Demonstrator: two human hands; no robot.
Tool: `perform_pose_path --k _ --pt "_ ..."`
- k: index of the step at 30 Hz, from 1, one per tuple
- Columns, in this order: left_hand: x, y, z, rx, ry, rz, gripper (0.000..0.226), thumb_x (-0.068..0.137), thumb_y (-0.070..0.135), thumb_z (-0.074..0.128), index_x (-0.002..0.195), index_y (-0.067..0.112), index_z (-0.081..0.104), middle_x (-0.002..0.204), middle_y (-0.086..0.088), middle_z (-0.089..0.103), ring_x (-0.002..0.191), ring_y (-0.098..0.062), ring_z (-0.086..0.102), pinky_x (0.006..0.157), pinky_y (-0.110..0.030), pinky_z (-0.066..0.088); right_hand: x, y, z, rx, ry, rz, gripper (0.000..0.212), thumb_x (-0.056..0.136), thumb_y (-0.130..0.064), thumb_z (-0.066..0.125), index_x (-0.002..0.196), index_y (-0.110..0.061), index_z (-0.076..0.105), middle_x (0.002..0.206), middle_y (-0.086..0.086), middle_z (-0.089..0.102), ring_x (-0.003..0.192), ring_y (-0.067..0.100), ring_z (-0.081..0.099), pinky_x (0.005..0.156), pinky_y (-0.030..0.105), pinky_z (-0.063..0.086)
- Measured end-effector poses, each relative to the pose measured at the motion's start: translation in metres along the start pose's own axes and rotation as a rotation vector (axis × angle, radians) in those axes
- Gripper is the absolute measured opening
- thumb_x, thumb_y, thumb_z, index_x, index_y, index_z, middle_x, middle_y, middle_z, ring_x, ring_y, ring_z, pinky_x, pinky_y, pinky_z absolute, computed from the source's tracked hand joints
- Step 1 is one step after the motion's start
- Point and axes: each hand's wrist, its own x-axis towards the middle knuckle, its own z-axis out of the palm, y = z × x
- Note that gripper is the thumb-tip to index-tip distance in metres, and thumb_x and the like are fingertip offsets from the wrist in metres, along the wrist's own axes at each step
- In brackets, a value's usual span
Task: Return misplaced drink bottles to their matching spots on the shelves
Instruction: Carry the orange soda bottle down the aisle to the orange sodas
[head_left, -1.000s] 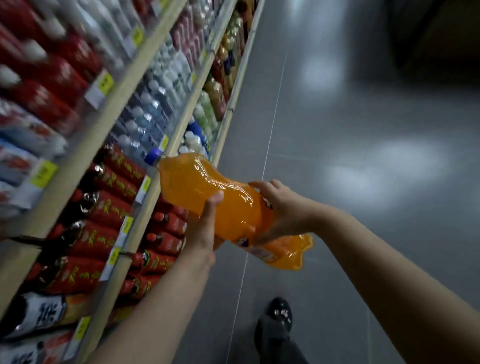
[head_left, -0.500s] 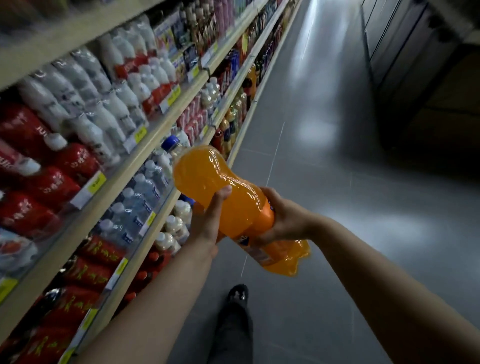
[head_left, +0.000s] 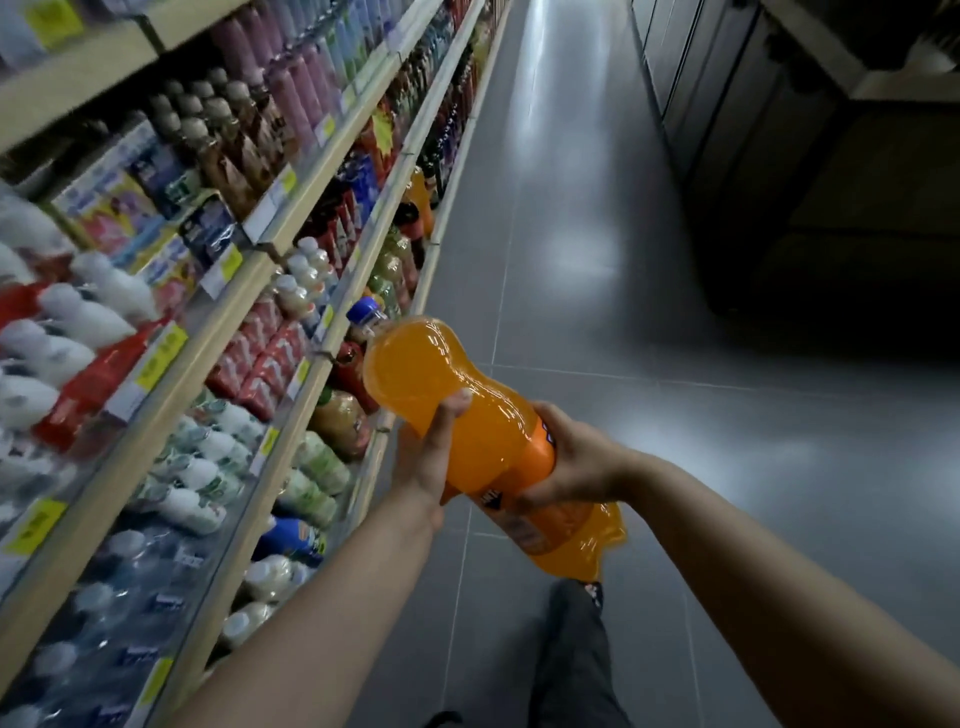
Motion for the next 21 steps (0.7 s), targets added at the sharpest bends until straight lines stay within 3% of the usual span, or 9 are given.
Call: perform_pose_path --k 3,6,11,15,21 --pt "0.048 0.012 0.058 -0.017 0.011 -0.027 0.067 0.045 0.07 0.066 0.103 0.039 0.055 0.11 -0.006 0.065 0.096 -0.029 0.064 0.076 -0.046 0.056 0.026 0.022 -0.071 -0.029 -0.003 0.009 0.102 0.054 -0.048 0.084 0.135 -0.043 0.021 0.123 -0.009 0.046 0.112 0.019 0.051 0.092 0.043 0.048" --pt "0.085 0.024 0.109 -0.029 0.026 -0.066 0.08 0.044 0.073 0.065 0.113 0.035 0.053 0.109 -0.006 0.065 0.095 -0.03 0.065 0.072 -0.043 0.055 0.047 0.04 -0.134 -0.069 -0.022 0.022 0.102 0.056 -0.051 0.083 0.136 -0.045 0.02 0.121 -0.012 0.045 0.11 0.017 0.05 0.088 0.039 0.047" --pt "0.149 0.048 0.164 -0.038 0.044 -0.104 0.082 0.044 0.074 0.065 0.115 0.034 0.054 0.109 -0.006 0.066 0.095 -0.031 0.065 0.079 -0.05 0.056 0.089 0.054 -0.216 -0.088 -0.075 0.033 0.107 0.053 -0.053 0.082 0.139 -0.042 0.019 0.118 -0.014 0.044 0.109 0.016 0.05 0.086 0.036 0.046" --pt "0.214 0.072 0.197 -0.02 0.03 -0.102 0.066 0.044 0.075 0.065 0.098 0.038 0.057 0.103 -0.003 0.067 0.089 -0.027 0.067 0.063 -0.038 0.055 0.133 0.062 -0.273 -0.083 -0.071 0.05 0.11 0.049 -0.057 0.08 0.139 -0.043 0.018 0.123 -0.01 0.045 0.113 0.019 0.051 0.092 0.043 0.048" --pt "0.333 0.105 0.239 -0.037 -0.012 -0.123 0.082 0.044 0.076 0.066 0.114 0.035 0.054 0.107 -0.006 0.067 0.092 -0.028 0.067 0.066 -0.04 0.056 0.22 0.071 -0.361 -0.09 -0.044 0.085 0.11 0.049 -0.059 0.08 0.139 -0.043 0.018 0.127 -0.009 0.047 0.114 0.019 0.053 0.093 0.043 0.049"
